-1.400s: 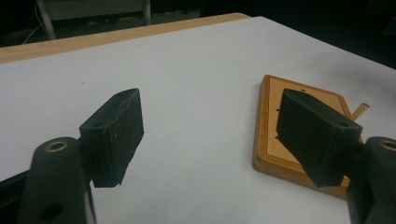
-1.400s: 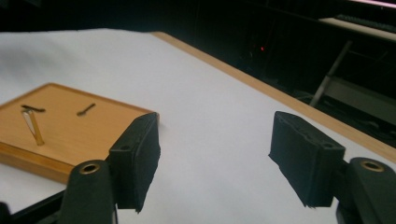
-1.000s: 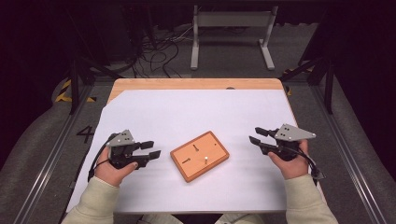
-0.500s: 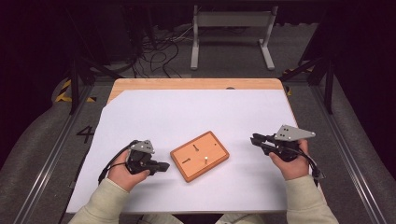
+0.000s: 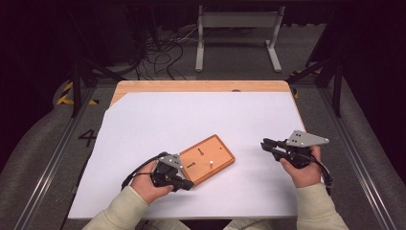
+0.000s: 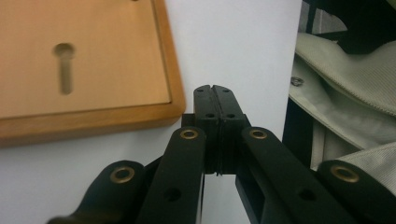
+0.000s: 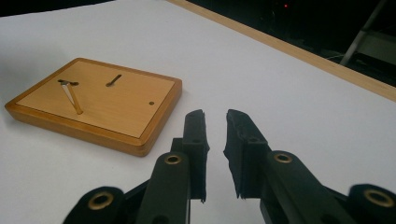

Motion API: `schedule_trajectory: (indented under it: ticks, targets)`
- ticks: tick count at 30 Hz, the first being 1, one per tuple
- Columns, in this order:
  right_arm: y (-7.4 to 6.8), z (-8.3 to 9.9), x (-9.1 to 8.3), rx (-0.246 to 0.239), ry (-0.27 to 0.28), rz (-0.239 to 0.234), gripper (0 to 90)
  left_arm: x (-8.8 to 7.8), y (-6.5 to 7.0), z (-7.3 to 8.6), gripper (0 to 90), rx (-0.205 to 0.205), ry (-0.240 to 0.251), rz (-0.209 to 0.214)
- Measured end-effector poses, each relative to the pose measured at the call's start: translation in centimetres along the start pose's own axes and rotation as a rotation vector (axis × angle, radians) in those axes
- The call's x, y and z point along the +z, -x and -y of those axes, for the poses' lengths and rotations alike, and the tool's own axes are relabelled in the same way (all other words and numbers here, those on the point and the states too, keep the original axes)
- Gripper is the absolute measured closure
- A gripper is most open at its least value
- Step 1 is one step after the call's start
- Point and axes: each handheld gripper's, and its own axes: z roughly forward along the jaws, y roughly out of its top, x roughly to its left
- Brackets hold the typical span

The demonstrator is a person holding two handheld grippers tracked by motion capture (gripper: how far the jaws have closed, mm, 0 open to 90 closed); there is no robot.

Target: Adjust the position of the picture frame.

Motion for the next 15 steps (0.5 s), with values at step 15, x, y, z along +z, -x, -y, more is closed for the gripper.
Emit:
schedule_trajectory:
  ticks: [15]
  targets:
    - [0.0,0.3,-0.8,0.008,0.002,0.018,77.8,2.0,-0.4,-0.2,90.0,-0.011,-0.043,-0.036]
